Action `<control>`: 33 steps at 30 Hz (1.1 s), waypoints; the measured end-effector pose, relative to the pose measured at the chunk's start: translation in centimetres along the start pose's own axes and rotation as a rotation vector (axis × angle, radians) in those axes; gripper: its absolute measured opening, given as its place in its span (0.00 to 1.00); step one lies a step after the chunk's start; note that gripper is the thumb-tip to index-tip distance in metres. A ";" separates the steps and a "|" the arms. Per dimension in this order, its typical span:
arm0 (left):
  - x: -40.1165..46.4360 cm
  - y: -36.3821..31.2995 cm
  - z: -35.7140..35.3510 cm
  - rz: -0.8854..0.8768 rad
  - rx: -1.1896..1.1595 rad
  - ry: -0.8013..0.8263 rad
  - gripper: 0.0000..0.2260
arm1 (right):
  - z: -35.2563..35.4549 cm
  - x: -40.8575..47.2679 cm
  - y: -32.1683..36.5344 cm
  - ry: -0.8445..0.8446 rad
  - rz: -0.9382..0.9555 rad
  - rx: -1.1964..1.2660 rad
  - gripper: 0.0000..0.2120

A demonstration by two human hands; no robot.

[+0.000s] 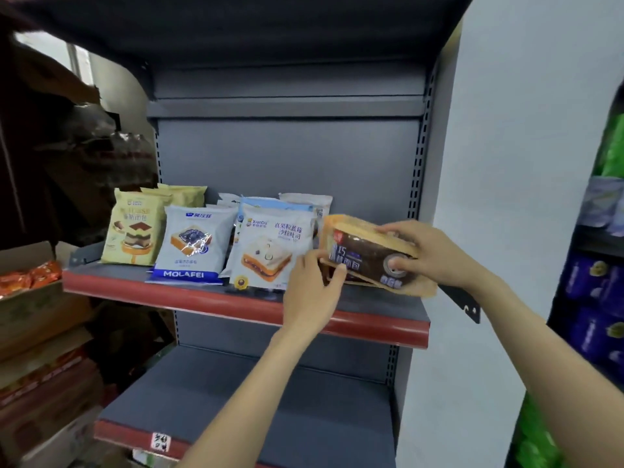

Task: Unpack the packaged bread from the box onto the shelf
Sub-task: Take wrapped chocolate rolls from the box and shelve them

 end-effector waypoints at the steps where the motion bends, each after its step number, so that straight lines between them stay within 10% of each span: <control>1: -0.5 0.7 0.3 0.003 0.102 0.002 0.13 | -1.5 0.5 -0.6 0.099 -0.013 -0.080 0.25; 10: -2.2 2.0 0.0 -0.045 0.257 0.092 0.13 | -2.4 -2.4 -2.0 0.017 -0.142 -0.484 0.24; 21: -9.2 -0.7 2.4 -0.481 0.290 -0.229 0.10 | -7.4 -12.1 7.5 -0.381 0.012 -0.134 0.14; 28: -15.4 6.3 3.1 -0.411 0.424 0.148 0.10 | -18.4 -15.8 13.0 -0.131 -0.091 -0.119 0.14; 33: -21.6 20.6 3.0 0.018 0.486 0.645 0.13 | -31.9 -19.7 15.1 0.519 -0.327 0.008 0.18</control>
Point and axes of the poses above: each hand's wrist, its own x-axis towards the middle knuckle, its own z-axis out of the back of the hand, y = z × x, the point moved 9 cm from there along x, towards the middle knuckle, and after that the axes turned 7 degrees about y, right-handed, at the moved point
